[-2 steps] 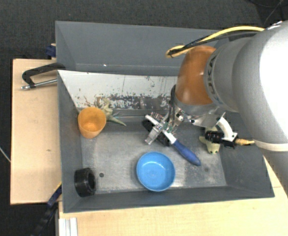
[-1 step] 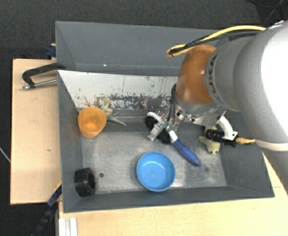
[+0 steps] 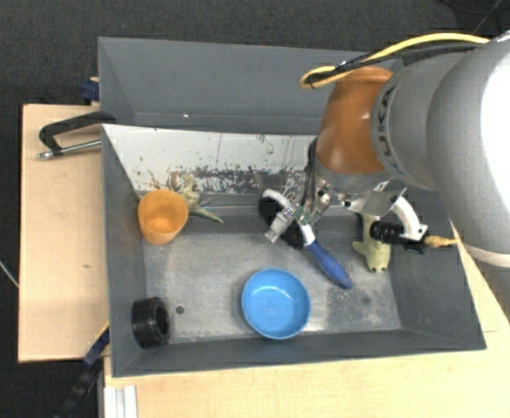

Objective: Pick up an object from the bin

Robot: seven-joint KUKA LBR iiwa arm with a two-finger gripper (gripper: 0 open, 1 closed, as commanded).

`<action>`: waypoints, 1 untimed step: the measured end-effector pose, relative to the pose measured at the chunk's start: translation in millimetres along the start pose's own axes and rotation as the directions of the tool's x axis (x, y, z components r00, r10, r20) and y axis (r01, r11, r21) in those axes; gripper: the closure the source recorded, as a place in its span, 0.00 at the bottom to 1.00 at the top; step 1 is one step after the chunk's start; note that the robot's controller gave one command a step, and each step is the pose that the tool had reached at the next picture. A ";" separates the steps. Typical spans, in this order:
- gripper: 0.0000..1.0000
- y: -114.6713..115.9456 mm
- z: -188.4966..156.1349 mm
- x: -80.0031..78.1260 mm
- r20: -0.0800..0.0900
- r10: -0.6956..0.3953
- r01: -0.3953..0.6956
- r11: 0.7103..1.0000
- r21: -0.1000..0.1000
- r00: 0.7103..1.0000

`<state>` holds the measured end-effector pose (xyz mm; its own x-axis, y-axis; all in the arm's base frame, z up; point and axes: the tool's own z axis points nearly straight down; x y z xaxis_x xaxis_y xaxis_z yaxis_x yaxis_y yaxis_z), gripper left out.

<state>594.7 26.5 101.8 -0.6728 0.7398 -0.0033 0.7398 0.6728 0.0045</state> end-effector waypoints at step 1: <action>1.00 2.8 -100.9 -1.4 0.004 -0.003 0.003 1.000 -0.005 1.000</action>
Offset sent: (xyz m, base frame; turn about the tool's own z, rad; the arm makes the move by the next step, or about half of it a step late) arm 0.0000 0.0001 0.0956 0.0000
